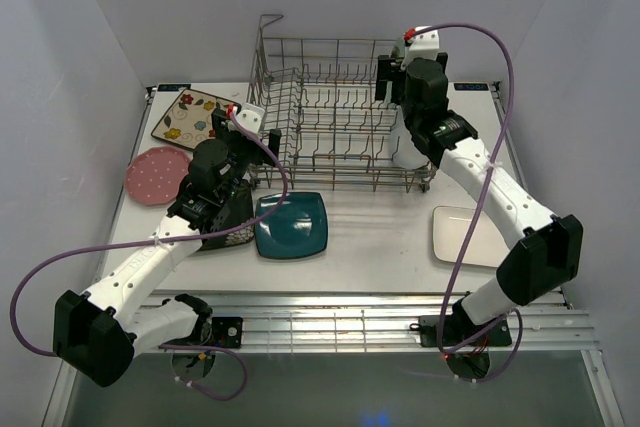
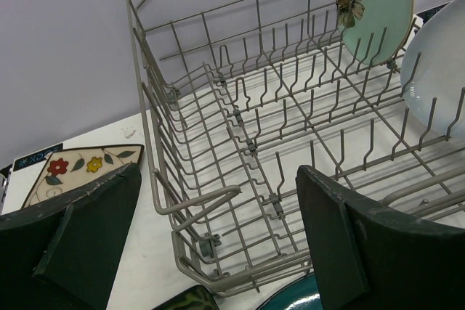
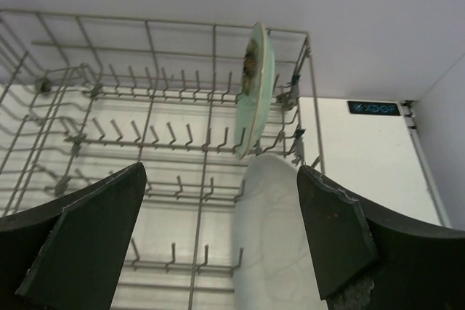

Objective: Load the plates into the dish rack
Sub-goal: Insert the plate into the dish rack, then pick up the plate at the center of the board.

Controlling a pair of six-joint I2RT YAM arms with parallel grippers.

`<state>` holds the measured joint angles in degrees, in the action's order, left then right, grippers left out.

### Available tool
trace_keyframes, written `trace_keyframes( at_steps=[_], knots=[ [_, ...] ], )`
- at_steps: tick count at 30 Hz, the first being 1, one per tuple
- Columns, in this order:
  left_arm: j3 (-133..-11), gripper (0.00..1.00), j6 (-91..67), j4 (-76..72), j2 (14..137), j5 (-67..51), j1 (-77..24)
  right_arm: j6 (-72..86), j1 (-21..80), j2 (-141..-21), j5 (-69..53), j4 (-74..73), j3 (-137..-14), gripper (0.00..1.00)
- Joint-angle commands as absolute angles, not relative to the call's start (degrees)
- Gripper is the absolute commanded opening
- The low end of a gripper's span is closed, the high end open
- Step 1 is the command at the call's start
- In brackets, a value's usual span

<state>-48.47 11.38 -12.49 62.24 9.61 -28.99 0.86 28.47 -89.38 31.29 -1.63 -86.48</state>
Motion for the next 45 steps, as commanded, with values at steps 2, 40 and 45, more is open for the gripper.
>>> trace_keyframes(
  at_steps=[2,40,45],
  knots=[
    [-48.1,0.98,11.7,-13.4,61.1,9.5,-29.1,5.5,29.2,-81.7,21.6,-0.7,-80.1,0.90],
    [-47.7,0.98,11.8,-13.9,60.2,10.0,-29.0,25.1,40.3,-56.4,0.5,0.1,-45.5,0.97],
    [-47.8,0.98,11.8,-13.9,60.0,10.1,-29.1,28.1,43.1,-57.2,0.5,5.5,-40.2,0.97]
  ],
)
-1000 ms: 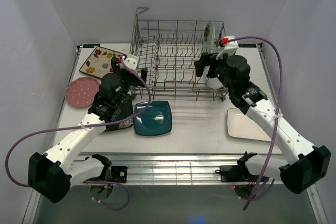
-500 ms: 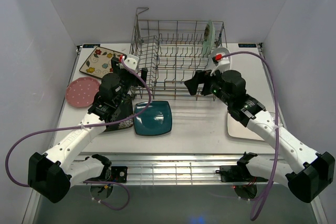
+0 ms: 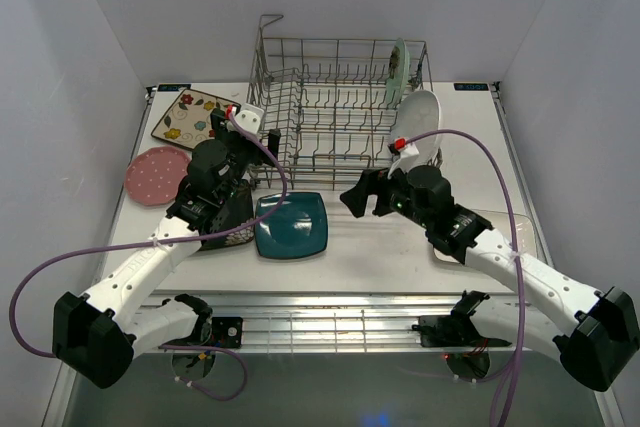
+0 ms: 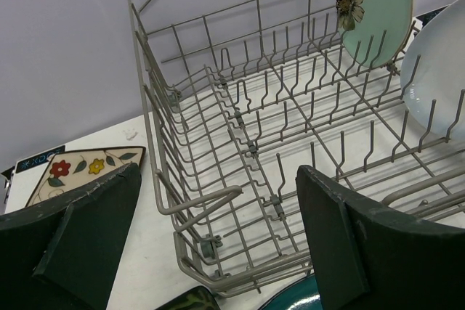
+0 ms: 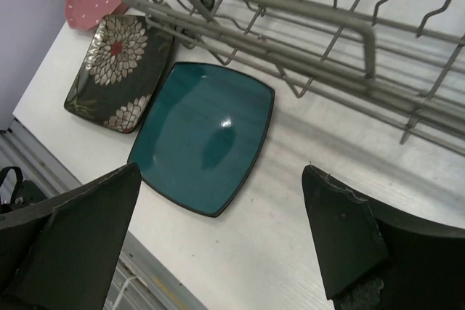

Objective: Load the plates into the dish rack
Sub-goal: Pick up the plate at the center of the board.

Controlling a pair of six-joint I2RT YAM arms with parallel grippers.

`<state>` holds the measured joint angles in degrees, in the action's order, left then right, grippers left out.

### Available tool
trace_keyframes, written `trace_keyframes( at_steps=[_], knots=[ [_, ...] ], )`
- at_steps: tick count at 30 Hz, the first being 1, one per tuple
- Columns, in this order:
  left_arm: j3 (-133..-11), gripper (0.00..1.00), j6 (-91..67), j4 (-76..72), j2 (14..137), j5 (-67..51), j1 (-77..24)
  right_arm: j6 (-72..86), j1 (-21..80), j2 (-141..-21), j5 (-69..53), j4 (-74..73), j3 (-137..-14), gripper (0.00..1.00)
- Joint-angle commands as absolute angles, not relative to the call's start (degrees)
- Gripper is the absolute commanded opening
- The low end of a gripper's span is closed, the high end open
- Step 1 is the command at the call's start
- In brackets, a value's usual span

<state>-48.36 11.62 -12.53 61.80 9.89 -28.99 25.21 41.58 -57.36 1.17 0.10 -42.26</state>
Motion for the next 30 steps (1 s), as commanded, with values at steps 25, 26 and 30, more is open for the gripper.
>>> trace_keyframes(
  at_steps=[25,26,30],
  knots=[
    [-47.7,0.98,11.9,-14.0,60.1,10.7,-29.1,50.3,49.4,-74.0,-3.7,38.8,-21.5,1.00],
    [-47.8,0.98,11.9,-14.0,60.0,10.7,-29.0,52.0,49.4,-74.9,-3.8,42.2,-20.7,1.00],
    [-47.8,0.98,11.9,-14.1,60.2,10.5,-29.0,55.2,49.4,-77.7,-4.2,46.0,-19.3,1.00]
  ],
)
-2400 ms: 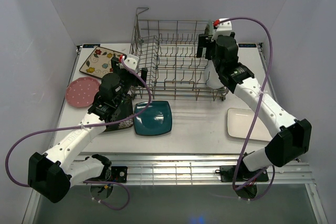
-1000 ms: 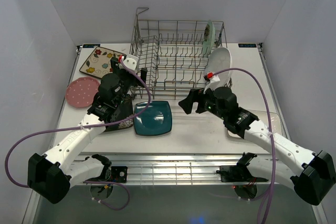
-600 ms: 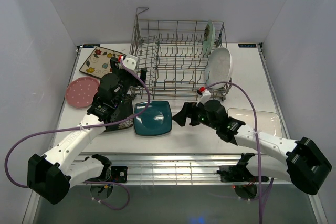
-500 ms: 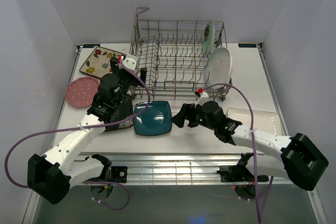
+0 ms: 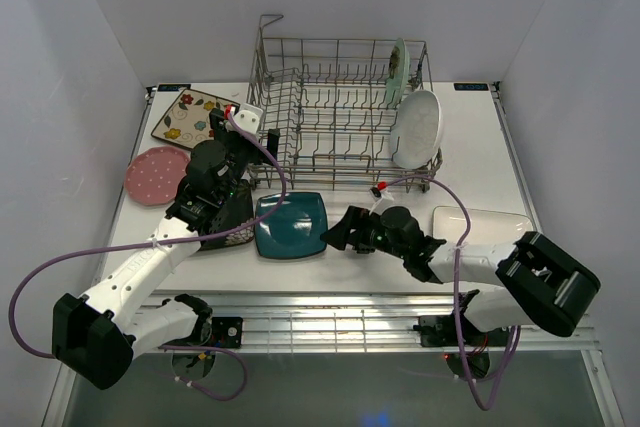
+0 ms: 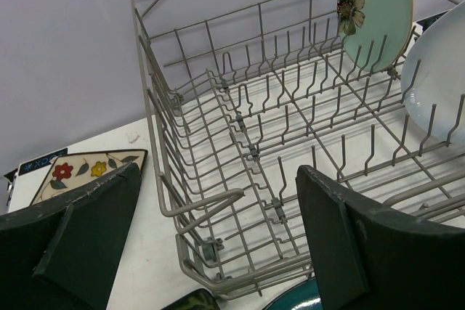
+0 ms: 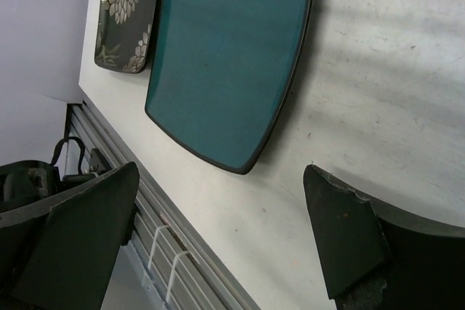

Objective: Load the plates into the dish rack
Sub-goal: Pick up the plate at the center of the board.

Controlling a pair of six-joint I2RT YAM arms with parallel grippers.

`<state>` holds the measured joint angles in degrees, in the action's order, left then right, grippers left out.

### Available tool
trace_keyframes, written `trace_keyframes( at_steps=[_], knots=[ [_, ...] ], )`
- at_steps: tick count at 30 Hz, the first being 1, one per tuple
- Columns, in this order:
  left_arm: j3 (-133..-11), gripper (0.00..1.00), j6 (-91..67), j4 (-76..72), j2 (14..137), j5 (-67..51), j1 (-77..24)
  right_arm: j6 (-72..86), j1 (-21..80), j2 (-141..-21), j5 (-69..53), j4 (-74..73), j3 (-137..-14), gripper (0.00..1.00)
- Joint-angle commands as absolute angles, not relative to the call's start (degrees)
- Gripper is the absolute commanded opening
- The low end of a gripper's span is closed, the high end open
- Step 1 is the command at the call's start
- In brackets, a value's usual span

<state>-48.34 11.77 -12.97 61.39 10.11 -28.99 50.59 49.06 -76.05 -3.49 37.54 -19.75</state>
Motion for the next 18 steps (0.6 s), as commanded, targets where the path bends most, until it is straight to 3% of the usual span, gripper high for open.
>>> trace_keyframes(
  at_steps=[1,18],
  knots=[
    [-47.8,0.98,11.9,-14.0,60.2,10.4,-29.1,55.6,49.4,-78.5,-4.6,46.7,-19.5,1.00],
    [-47.8,0.98,12.0,-14.2,60.2,10.6,-29.0,67.4,49.6,-100.5,-11.6,71.4,-19.7,0.88]
  ],
)
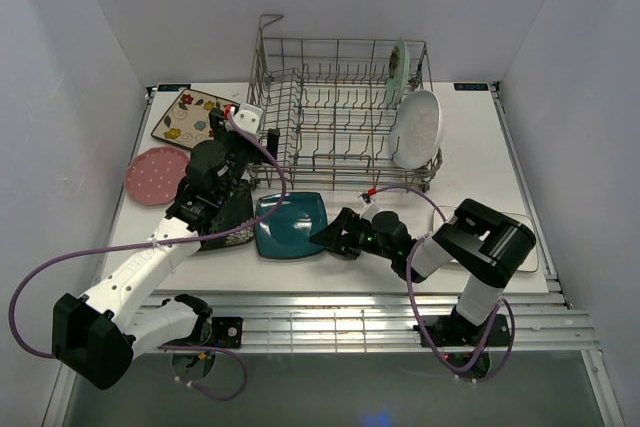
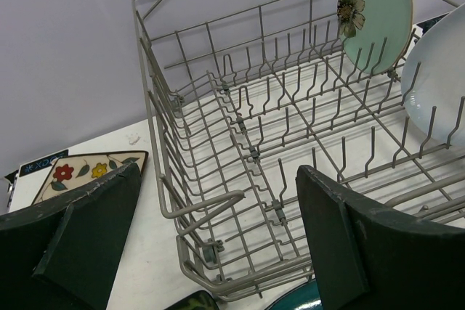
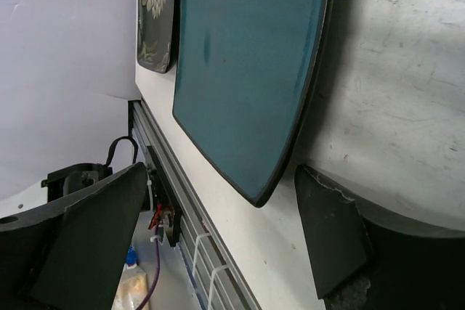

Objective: Load the plates into the dish rack
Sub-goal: Pick up the plate at the center of the board.

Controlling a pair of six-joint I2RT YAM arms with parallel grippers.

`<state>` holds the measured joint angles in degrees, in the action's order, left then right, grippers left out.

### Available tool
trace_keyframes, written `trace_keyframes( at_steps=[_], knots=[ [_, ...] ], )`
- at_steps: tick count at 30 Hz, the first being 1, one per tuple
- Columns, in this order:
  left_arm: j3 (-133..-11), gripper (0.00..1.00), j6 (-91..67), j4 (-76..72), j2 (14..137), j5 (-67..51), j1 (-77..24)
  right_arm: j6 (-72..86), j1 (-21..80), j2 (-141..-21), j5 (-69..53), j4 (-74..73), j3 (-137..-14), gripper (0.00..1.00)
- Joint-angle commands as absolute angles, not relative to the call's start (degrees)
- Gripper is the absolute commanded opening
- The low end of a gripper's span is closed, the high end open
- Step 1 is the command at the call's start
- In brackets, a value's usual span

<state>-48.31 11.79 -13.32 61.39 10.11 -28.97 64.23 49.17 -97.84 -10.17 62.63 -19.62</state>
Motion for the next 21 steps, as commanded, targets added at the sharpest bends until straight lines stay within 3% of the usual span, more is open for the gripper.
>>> trace_keyframes(
  at_steps=[1,21],
  knots=[
    [-47.8,0.98,12.0,-14.2,60.2,10.6,-29.0,67.8,49.6,-101.1,-11.8,72.2,-19.8,0.88],
    [-47.7,0.98,12.4,-14.5,60.7,11.1,-29.1,73.7,49.9,-108.5,-7.5,80.3,-19.9,0.79]
  ],
)
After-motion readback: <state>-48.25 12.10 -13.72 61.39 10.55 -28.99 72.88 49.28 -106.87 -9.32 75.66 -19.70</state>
